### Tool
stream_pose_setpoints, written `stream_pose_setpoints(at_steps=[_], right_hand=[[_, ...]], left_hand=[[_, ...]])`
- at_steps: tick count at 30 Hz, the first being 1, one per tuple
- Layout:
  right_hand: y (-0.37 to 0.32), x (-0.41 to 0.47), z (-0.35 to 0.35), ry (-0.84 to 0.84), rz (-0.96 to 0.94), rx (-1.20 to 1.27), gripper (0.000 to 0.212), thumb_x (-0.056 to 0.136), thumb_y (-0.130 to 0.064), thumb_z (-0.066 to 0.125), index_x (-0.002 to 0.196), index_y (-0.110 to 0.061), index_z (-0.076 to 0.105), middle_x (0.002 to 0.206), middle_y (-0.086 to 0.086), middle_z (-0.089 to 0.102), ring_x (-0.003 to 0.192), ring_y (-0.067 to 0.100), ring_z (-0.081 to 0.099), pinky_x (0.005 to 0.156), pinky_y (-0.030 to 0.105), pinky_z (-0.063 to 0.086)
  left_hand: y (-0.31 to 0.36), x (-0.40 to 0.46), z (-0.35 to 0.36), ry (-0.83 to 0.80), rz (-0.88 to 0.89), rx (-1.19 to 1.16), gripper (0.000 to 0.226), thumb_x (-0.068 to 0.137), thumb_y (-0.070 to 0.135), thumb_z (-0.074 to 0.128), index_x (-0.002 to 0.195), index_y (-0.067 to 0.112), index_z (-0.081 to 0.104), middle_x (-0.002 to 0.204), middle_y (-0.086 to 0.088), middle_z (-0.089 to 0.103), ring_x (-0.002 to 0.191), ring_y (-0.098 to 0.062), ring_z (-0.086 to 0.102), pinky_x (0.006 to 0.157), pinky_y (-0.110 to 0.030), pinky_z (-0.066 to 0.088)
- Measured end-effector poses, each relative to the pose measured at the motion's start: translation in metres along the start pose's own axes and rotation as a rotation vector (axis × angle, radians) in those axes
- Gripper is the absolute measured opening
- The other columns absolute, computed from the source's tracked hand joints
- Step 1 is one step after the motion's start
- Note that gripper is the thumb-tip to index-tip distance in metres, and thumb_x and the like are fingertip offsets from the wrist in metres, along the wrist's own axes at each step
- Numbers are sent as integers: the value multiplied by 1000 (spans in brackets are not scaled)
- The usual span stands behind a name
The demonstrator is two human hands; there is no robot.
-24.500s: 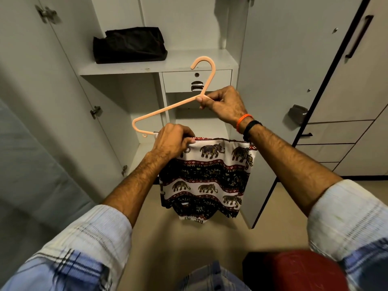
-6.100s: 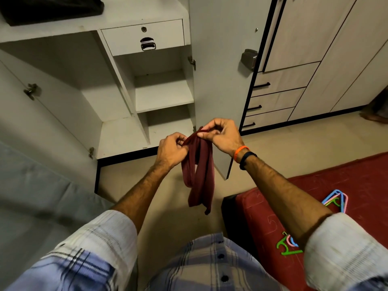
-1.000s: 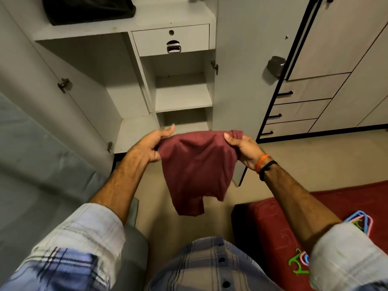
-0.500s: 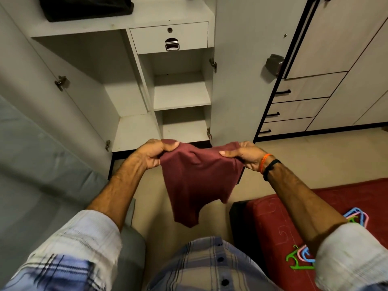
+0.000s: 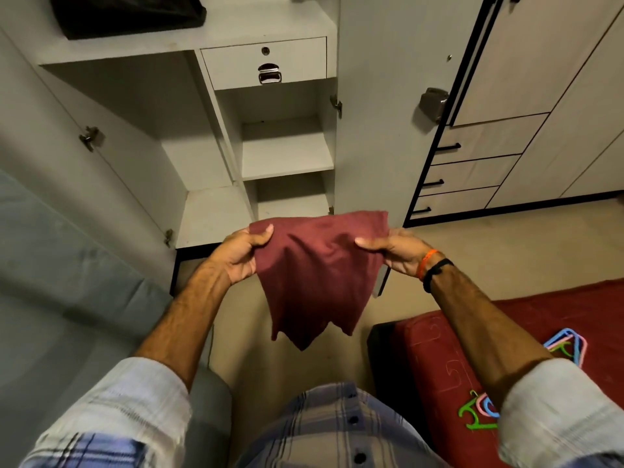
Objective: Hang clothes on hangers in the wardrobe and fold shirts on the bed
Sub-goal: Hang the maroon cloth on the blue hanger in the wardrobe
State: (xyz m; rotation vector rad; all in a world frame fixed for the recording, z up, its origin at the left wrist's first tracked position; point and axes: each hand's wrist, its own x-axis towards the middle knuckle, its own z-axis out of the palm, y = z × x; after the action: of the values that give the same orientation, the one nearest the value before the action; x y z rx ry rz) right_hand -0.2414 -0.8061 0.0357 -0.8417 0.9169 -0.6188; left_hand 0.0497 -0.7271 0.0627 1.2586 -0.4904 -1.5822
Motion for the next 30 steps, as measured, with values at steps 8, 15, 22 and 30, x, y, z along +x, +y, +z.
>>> stream_pose_setpoints(at_steps=[8, 15, 22, 30], right_hand=[[8, 6, 5, 187, -23, -115, 41, 84, -24, 75, 121, -7, 66, 109, 5, 71, 99, 19, 67, 95, 38, 54], [4, 6, 1, 147, -46, -26, 47, 76, 3, 76, 120, 6, 60, 117, 16, 69, 104, 25, 69, 86, 29, 58], [3, 8, -3, 272, -110, -33, 63, 68, 9, 80, 126, 8, 55, 121, 22, 65, 100, 26, 68, 81, 31, 60], [0, 7, -7, 311, -183, -283, 60, 62, 2, 87, 116, -17, 66, 117, 16, 61, 105, 33, 64, 83, 42, 60]], left_hand=[[2, 3, -11, 42, 6, 84, 60, 74, -9, 70, 132, 3, 58, 121, -14, 68, 99, -21, 70, 75, -32, 61], [5, 7, -17, 43, 3, 254, 69, 74, -14, 71, 137, 5, 51, 124, -10, 66, 111, -23, 65, 81, -29, 60], [10, 8, -14, 211, 41, 418, 44, 75, -11, 76, 116, -7, 63, 106, -12, 70, 94, -22, 68, 74, -28, 61], [12, 14, -16, 311, 91, 488, 80, 65, 8, 88, 135, 11, 48, 124, -15, 57, 114, -31, 59, 90, -41, 57]])
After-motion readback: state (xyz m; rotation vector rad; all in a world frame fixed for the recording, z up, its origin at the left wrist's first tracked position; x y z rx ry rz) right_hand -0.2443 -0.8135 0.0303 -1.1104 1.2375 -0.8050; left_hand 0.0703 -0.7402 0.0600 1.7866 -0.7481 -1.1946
